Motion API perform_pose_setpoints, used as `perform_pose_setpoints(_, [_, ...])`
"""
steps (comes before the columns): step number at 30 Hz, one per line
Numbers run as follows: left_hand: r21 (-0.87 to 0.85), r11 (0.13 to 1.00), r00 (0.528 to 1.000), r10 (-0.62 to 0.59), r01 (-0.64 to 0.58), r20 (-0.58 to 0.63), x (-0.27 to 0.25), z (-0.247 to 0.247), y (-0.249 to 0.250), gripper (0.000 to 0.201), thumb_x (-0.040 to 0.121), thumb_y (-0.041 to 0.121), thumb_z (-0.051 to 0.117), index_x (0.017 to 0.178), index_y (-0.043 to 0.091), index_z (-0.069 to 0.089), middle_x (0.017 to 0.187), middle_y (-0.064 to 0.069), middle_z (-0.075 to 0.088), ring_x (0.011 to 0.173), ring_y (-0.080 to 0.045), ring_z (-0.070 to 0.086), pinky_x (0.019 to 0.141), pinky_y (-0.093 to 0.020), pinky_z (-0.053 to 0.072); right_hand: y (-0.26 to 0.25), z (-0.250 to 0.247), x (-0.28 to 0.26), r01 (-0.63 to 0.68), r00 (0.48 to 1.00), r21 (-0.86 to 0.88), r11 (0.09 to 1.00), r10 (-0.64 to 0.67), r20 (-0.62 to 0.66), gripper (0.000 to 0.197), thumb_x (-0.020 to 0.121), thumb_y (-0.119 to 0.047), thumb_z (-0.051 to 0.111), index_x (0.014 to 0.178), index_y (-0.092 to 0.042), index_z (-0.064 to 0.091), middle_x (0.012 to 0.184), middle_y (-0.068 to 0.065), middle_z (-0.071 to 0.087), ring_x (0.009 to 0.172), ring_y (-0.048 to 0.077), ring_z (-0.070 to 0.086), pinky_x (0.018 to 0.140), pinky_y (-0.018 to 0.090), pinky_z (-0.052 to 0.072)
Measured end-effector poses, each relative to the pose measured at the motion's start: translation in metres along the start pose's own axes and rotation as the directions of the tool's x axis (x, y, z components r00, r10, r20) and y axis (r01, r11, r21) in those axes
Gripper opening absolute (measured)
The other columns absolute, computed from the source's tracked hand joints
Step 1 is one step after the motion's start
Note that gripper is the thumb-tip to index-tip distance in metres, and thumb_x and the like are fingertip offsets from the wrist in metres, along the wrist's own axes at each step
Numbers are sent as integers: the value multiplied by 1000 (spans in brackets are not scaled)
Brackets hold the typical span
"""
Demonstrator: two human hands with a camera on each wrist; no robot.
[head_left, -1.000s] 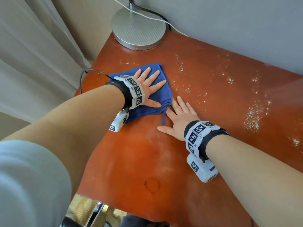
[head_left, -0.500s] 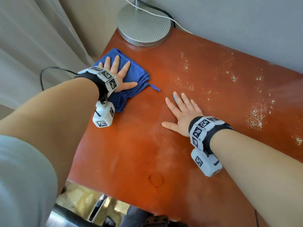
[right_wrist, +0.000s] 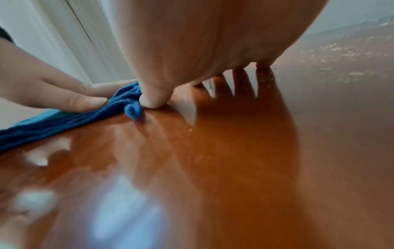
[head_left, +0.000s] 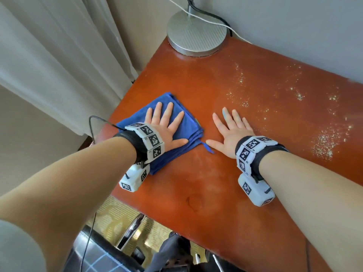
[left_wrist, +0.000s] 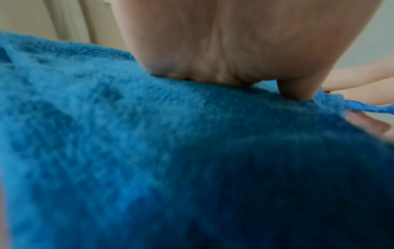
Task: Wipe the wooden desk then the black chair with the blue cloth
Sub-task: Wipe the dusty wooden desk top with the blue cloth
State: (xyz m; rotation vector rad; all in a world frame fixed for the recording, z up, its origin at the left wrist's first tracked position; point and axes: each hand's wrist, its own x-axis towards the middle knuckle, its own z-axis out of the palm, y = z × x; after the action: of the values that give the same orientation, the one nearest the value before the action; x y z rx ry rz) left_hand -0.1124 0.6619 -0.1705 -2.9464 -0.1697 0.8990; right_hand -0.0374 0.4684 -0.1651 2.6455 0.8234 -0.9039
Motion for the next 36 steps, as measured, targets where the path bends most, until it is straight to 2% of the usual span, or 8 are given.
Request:
perform_pose_setpoints(6, [59,989,991,135,-134,-14,39,-25,9,87,84,75,25,145,35,-21,153,-4,-28,141,-34,-22,113,-50,-11,0,2,1,3,1000,17,1000,-3,-16,80,86,-72,19,145,-33,-20,152,-3,-29,142,22,-22,117,41,-6])
perform_pose_setpoints(9, [32,990,989,139,-138,-42,68,-44,0,86,83,75,27,146,36,-16,155,-3,-24,142,-33,-19,114,-50,-9,2,4,3,7,1000,15,1000,-7,-18,81,85,-73,17,145,-33,-20,152,-3,-30,142,21,-23,117,40,-7])
perform_pose_setpoints(16, [-156,982,992,-113,103,-59,101,-62,-66,85,83,75,31,148,37,-8,157,-3,-16,144,-32,-13,116,-50,-4,6,5,7,-4,1000,-18,1000,5,30,81,80,-77,8,141,-36,-28,148,-6,-37,139,17,-29,115,38,-11])
perform_pose_setpoints(19, [-213,960,977,-203,184,-71,88,-47,-88,85,83,74,31,149,35,-7,157,-3,-15,144,-32,-12,116,-51,0,5,5,7,-9,999,-16,1000,9,38,81,79,-78,7,140,-37,-29,147,-7,-38,138,17,-31,116,38,-12])
perform_pose_setpoints(24, [-171,958,969,-241,229,-55,48,-23,-78,84,85,73,25,149,31,-10,157,-5,-15,144,-33,-11,115,-49,-1,3,2,3,-15,999,1,1000,15,31,81,80,-77,8,141,-36,-27,148,-7,-38,138,16,-30,116,38,-11])
perform_pose_setpoints(27, [-124,972,980,-200,198,-7,20,-9,-62,83,87,71,22,147,30,-17,156,-5,-20,143,-33,-16,115,-49,-6,2,4,2,-4,1000,7,1000,3,13,81,81,-77,8,142,-35,-25,148,-5,-36,139,18,-29,116,39,-11])
perform_pose_setpoints(32, [46,997,997,54,-57,62,-29,18,-9,86,87,71,22,143,28,-27,152,-8,-31,139,-36,-26,111,-51,-15,3,5,3,8,1000,27,1000,-8,2,81,82,-76,9,142,-34,-26,148,-4,-37,139,20,-29,116,41,-11])
perform_pose_setpoints(36, [81,988,989,128,-134,78,-18,11,19,88,86,73,25,143,30,-27,151,-6,-33,138,-36,-28,110,-51,-16,3,8,2,17,999,59,998,-15,-35,77,88,-70,15,144,-34,-22,150,-3,-34,140,21,-28,116,40,-12])
